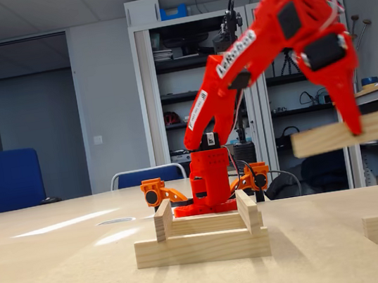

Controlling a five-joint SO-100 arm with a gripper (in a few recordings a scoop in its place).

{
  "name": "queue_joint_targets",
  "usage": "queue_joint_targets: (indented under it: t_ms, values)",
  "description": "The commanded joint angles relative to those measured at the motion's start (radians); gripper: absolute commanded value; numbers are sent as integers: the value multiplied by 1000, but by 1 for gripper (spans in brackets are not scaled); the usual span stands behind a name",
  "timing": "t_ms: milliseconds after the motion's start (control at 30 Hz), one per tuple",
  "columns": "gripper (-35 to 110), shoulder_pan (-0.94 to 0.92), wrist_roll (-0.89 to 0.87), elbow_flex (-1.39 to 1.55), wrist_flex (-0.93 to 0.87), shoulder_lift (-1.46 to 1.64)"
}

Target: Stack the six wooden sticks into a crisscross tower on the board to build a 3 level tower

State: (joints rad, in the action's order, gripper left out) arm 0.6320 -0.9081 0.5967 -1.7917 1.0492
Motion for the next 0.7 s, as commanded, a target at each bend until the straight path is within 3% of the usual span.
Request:
queue_joint_targets:
  t_ms: [0, 333, 667]
  values:
    - [0, -52, 124, 189, 3, 202]
    - [0, -339, 657, 360, -21, 287]
    - [0, -517, 876, 305, -25, 178]
